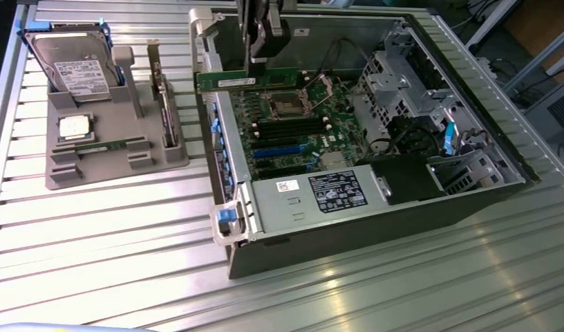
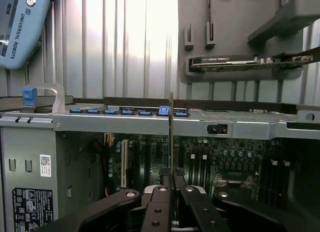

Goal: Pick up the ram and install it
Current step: 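Pick up the ram and move it above insertion slot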

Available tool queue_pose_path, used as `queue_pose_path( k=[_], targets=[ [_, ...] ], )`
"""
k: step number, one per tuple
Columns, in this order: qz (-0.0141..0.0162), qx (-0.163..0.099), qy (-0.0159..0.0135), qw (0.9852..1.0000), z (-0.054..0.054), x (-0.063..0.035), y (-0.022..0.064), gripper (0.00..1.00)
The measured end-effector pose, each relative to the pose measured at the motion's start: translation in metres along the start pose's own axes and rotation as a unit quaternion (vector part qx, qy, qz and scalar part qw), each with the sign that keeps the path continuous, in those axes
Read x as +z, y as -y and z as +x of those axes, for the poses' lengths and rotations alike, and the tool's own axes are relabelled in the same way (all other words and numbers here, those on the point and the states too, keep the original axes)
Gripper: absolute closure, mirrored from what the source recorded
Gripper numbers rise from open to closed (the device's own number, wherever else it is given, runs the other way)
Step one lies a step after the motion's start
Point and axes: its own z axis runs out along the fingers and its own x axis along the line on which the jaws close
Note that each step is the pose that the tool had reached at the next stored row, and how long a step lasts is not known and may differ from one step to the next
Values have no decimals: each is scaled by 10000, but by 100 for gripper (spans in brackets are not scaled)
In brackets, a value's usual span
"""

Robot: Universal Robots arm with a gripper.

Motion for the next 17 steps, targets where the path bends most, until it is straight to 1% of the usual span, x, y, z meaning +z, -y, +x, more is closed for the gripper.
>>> queue_pose_path(
  k=[4, 5, 11, 17],
  targets=[
    [0, 0, -17, 10000, 2, 4, 68, 88],
    [-1, -1, -39, 10000, 3, 6, 95, 88],
    [-3, -3, -80, 10000, 5, 11, 167, 88],
    [-4, -3, -105, 9999, 7, 14, 225, 88]
  ],
)
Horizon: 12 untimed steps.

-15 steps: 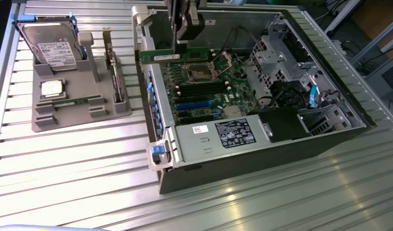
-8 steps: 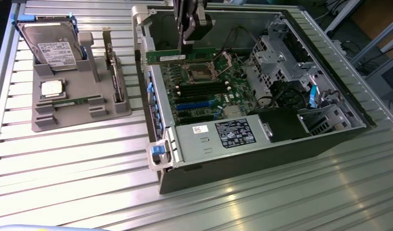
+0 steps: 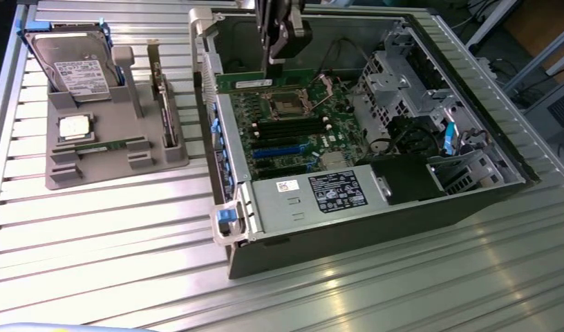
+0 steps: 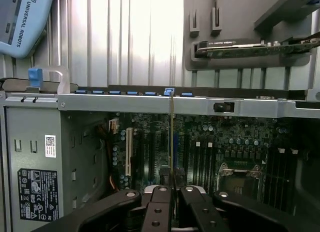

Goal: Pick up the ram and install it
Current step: 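Pick up the ram and move it above insertion slot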

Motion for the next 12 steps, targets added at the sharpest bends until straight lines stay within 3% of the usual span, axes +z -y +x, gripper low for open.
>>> queue_pose_path(
  k=[12],
  targets=[
    [-2, -2, -44, 10000, 6, 6, 175, 88]
  ],
)
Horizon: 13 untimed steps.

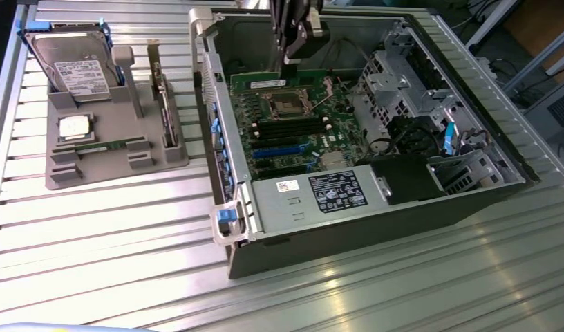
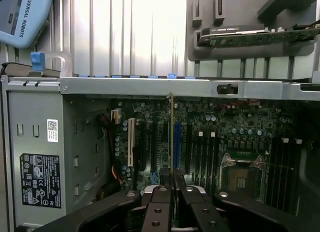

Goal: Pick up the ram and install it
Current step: 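Pick up the ram and move it above insertion slot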

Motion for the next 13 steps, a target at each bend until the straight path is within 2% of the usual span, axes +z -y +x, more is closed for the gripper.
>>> queue_pose_path(
  k=[13],
  targets=[
    [-1, -1, -39, 10000, 7, 8, 204, 88]
  ],
)
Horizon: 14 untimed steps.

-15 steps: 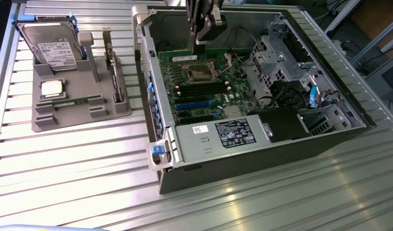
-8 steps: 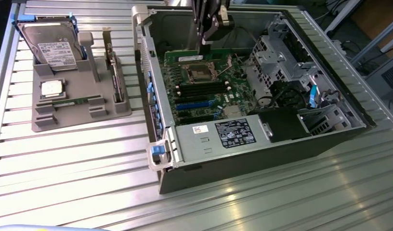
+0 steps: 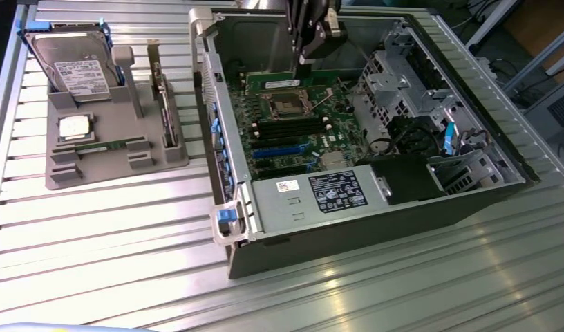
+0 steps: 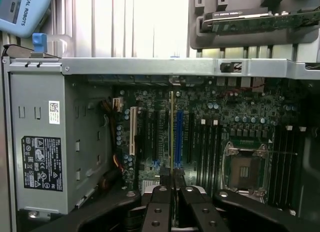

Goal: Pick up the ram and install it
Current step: 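Pick up the ram and move it above insertion slot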

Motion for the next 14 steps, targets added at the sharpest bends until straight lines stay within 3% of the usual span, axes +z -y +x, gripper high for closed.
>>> queue_pose_path(
  k=[14],
  targets=[
    [-1, -1, -32, 10000, 7, 7, 217, 88]
  ],
)
